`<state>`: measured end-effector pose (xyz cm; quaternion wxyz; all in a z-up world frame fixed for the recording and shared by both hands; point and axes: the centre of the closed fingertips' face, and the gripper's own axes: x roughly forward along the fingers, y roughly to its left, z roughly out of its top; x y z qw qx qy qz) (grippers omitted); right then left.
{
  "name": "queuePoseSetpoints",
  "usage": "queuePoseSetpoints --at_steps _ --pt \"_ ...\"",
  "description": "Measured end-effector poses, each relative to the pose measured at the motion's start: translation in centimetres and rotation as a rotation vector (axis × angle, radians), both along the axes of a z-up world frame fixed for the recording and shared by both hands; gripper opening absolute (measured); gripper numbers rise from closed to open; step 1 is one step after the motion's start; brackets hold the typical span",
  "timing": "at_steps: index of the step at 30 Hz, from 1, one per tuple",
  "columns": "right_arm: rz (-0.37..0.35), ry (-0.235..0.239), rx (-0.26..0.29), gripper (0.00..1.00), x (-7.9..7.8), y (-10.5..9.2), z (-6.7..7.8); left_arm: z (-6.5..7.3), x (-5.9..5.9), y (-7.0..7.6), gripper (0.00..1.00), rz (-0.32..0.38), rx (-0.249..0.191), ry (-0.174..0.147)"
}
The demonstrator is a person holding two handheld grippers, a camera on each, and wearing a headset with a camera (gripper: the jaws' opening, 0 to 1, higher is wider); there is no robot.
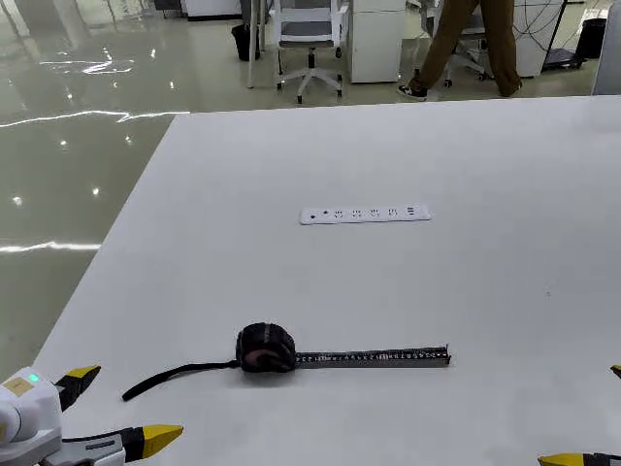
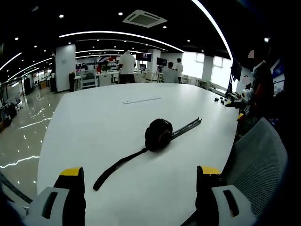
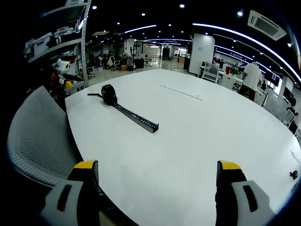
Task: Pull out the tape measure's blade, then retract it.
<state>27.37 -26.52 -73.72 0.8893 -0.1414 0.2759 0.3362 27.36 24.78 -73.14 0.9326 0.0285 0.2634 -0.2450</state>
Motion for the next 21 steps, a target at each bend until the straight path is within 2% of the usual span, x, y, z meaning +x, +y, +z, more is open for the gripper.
queuePoseSetpoints --at_steps 2,4,6,9,14,21 --pt "-0.016 -0.006 0.020 1.00 0.18 -0.05 0.37 0.14 -0.05 0.11 0.99 0.002 0.004 -0.007" --pt "-0.023 -0.009 0.025 1.00 0.28 -0.14 0.54 0.43 -0.07 0.04 1.00 0.004 -0.007 -0.014" --pt "-0.027 -0.004 0.022 1.00 0.21 -0.24 0.41 0.53 -0.06 0.10 1.00 0.000 0.003 -0.022" --pt "-0.009 0.006 0.002 1.00 -0.18 -0.26 -0.09 0.44 0.08 0.21 1.00 -0.001 0.002 -0.016" --pt "-0.009 -0.006 -0.008 1.00 -0.40 -0.53 -0.09 0.44 0.29 0.18 1.00 -0.009 0.000 -0.017" --pt "-0.012 0.000 0.005 1.00 -0.70 -0.25 0.06 0.59 0.17 -0.22 1.00 -0.008 -0.003 -0.010"
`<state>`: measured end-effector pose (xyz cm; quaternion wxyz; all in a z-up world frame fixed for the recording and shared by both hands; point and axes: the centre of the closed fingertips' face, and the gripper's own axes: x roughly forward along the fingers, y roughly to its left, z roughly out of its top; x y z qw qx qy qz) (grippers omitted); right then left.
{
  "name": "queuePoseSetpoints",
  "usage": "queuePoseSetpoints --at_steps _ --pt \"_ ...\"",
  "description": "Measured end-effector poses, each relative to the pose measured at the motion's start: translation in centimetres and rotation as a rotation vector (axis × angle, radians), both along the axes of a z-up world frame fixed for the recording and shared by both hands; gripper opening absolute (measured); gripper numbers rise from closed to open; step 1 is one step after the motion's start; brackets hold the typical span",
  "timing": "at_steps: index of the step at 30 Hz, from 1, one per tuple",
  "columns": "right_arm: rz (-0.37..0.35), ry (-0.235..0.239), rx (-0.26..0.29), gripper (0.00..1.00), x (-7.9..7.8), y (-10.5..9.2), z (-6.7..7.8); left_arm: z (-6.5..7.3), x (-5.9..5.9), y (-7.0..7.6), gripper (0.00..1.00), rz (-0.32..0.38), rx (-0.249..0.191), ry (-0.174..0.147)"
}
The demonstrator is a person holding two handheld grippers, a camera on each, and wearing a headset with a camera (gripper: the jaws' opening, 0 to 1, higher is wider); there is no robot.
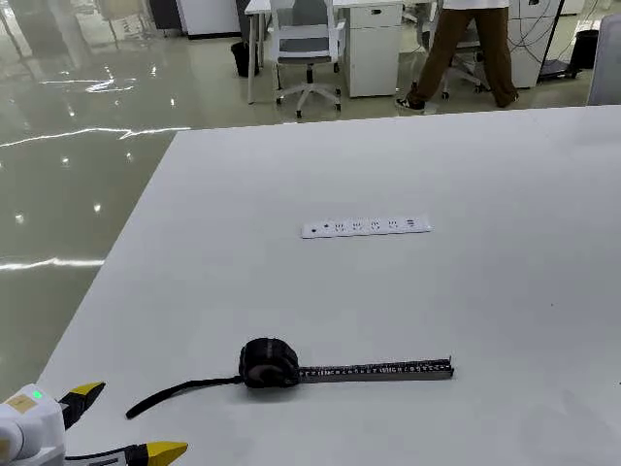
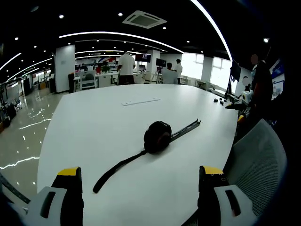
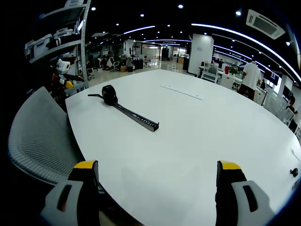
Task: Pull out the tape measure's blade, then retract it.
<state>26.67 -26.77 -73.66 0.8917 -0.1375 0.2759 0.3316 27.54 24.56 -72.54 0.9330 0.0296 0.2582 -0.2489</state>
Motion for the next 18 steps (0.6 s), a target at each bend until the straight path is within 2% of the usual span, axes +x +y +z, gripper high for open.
queuePoseSetpoints --at_steps 1,7,16,18 --pt "0.001 -0.006 0.000 1.00 0.01 0.03 0.02 0.19 -0.05 -0.16 1.00 -0.006 -0.004 -0.010" --pt "0.007 -0.010 0.009 1.00 -0.09 0.27 0.18 0.24 -0.17 -0.40 1.00 0.006 -0.020 -0.002" --pt "0.000 0.006 -0.013 1.00 -0.15 -0.04 -0.22 0.12 -0.05 0.08 1.00 0.014 0.015 -0.010" --pt "0.001 0.003 -0.014 1.00 -0.13 -0.08 -0.21 0.26 0.01 0.07 1.00 0.018 0.007 -0.008"
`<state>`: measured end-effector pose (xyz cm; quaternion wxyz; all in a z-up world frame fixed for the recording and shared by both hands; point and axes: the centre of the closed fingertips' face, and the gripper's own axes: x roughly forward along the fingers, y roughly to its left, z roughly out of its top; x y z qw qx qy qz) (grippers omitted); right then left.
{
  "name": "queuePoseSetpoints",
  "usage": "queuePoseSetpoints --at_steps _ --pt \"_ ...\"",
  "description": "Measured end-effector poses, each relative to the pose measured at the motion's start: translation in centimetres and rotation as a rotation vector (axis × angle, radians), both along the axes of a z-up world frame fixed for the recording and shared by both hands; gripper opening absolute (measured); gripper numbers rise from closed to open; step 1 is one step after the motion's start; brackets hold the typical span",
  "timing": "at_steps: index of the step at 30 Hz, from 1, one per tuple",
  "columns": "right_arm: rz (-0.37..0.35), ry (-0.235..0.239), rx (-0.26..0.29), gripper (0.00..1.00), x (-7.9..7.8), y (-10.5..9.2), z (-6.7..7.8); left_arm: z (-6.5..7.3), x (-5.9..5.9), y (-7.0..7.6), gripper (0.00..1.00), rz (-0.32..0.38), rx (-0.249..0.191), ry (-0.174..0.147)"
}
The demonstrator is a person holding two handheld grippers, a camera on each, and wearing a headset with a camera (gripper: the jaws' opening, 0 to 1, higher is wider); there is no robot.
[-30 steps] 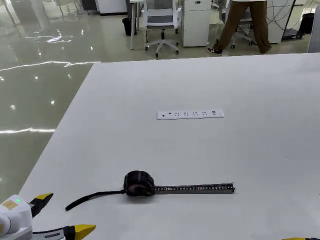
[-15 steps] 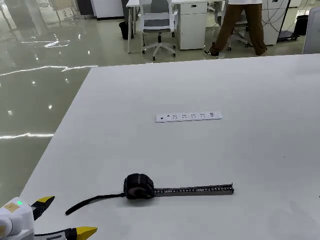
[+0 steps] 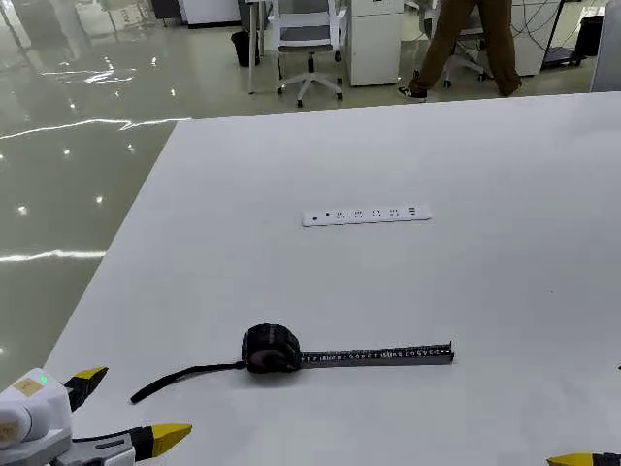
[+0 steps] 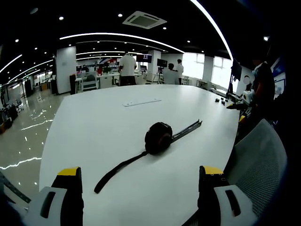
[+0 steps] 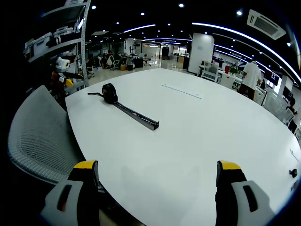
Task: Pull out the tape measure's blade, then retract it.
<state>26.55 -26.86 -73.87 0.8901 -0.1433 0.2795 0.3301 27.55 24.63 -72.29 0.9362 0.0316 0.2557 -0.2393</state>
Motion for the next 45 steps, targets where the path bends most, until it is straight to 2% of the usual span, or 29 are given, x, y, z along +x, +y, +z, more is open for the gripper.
queuePoseSetpoints --at_steps 11,15,22,28,33,35,36,39,42,45 --pt "0.004 -0.004 -0.004 1.00 0.4 0.0 0.2 -0.1 0.5 -0.5 1.00 -0.001 -0.001 0.008" --pt "0.010 -0.007 -0.009 1.00 0.5 0.2 0.4 0.6 0.9 -0.9 1.00 0.004 -0.017 0.002" --pt "0.046 -0.012 -0.041 1.00 1.5 0.5 0.8 1.7 2.4 -2.4 1.00 0.000 0.017 -0.017" --pt "0.093 -0.017 -0.066 1.00 3.0 1.3 1.4 1.9 3.6 -4.9 1.00 -0.014 0.004 -0.012" --pt "0.162 -0.009 -0.114 1.00 4.0 2.2 1.3 1.3 4.5 -6.8 1.00 0.002 -0.020 -0.004" --pt "0.182 -0.011 -0.127 1.00 4.4 2.6 1.4 0.8 5.1 -7.2 1.00 0.018 -0.028 -0.001" --pt "0.192 -0.009 -0.129 1.00 4.7 2.8 1.3 0.7 5.1 -7.8 1.00 0.024 -0.031 0.001" --pt "0.197 0.033 -0.106 1.00 5.4 3.1 0.7 -0.3 5.8 -8.4 1.00 0.036 -0.006 -0.005" --pt "0.221 0.050 -0.134 1.00 5.9 3.5 -0.2 -1.1 6.1 -9.2 1.00 0.062 -0.028 0.019" --pt "0.249 0.074 -0.149 1.00 6.1 4.0 -1.1 -1.4 6.2 -9.9 1.00 0.072 -0.019 0.005"
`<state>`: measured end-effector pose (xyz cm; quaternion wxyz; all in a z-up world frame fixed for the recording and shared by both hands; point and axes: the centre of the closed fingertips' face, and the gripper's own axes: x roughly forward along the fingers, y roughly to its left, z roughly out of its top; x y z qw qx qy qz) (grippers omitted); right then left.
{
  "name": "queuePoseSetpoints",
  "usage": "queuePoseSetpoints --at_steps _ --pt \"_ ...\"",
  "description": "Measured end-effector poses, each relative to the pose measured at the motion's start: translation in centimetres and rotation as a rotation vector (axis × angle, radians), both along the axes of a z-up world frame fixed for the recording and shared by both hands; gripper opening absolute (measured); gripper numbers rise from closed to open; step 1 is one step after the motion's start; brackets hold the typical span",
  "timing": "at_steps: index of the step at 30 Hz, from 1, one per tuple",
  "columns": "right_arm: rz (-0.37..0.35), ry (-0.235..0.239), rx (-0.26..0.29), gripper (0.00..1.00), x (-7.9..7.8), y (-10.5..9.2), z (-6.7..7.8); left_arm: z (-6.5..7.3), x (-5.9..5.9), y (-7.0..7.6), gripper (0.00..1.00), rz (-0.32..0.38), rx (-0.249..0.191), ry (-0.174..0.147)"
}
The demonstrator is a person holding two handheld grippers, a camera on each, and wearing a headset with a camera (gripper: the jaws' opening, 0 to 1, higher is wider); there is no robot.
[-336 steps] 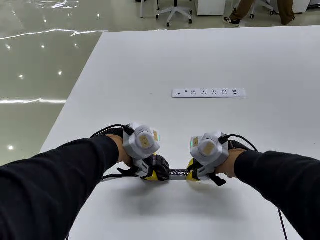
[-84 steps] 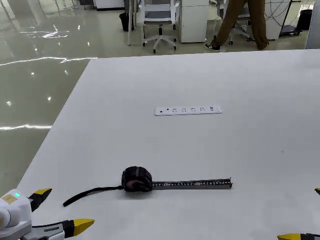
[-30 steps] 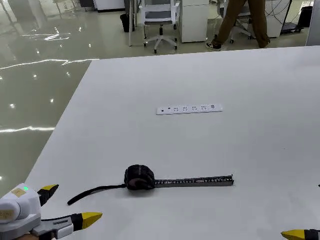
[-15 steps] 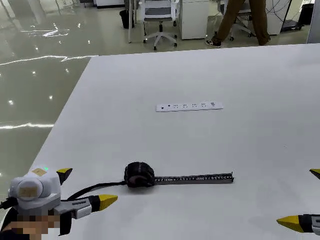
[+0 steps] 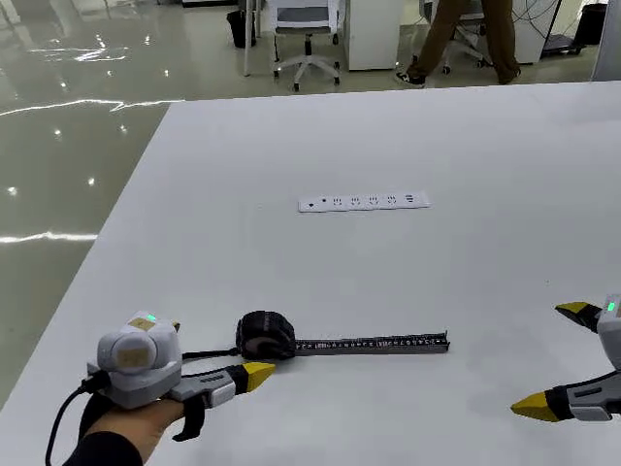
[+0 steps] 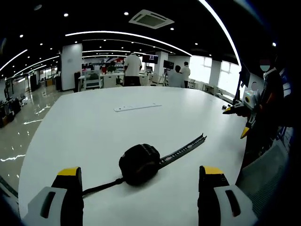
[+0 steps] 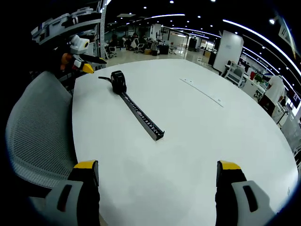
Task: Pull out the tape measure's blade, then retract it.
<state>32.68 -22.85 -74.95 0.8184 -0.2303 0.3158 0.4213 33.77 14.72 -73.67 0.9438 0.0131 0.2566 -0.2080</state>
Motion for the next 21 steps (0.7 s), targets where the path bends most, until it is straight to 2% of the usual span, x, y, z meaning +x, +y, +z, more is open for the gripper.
queuePoseSetpoints --at_steps 2,6,12,14,18,21 --pt "0.022 0.010 -0.013 1.00 0.2 0.5 -0.4 -0.4 0.1 -0.2 1.00 0.022 0.009 -0.009" --pt "0.052 0.012 -0.031 1.00 1.2 1.2 -0.5 -1.3 0.6 -0.4 1.00 0.062 -0.004 0.001" --pt "0.113 0.017 -0.061 1.00 2.8 2.4 -0.6 -1.7 1.8 -0.3 1.00 0.113 -0.024 0.004" --pt "0.147 0.008 -0.054 0.96 3.6 2.9 -0.5 -1.9 2.2 -0.4 1.00 0.127 -0.033 0.004" --pt "0.186 0.036 -0.097 0.97 4.4 3.6 -1.5 -2.3 2.8 -0.7 1.00 0.143 -0.043 -0.007" --pt "0.234 0.045 -0.139 0.96 4.8 3.9 -2.3 -2.3 3.0 -1.3 1.00 0.138 -0.041 -0.040"
